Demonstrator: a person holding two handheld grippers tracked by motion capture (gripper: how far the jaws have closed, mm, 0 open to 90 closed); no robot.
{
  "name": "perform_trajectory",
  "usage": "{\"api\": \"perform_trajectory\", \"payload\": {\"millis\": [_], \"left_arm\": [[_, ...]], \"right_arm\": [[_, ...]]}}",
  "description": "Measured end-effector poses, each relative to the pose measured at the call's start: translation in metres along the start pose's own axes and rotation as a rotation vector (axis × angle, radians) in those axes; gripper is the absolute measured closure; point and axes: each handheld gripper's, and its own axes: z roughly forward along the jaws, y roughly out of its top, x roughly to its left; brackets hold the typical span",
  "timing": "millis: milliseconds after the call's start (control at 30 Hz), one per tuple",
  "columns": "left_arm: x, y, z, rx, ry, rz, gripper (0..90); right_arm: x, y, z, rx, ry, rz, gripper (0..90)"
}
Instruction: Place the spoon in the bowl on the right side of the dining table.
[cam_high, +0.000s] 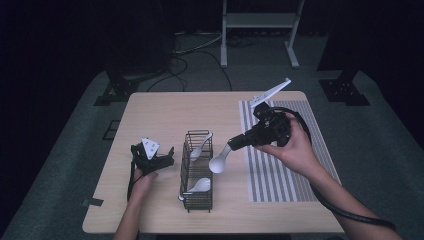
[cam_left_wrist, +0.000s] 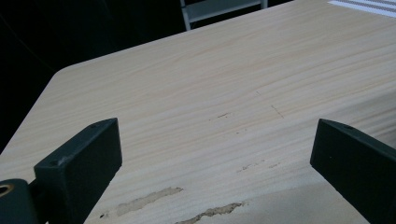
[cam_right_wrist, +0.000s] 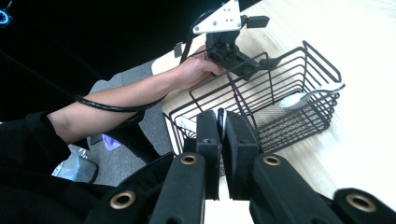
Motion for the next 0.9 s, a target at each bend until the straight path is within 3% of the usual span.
{"api": "perform_trajectory", "payload": {"millis": [900], "left_arm": [[0.000,0.000,0.000,0.001,0.002,-0.001,1.2]], "right_arm": [[-0.030,-0.032,-0.019,-0.019,-0.038,0.098,85.5]]}}
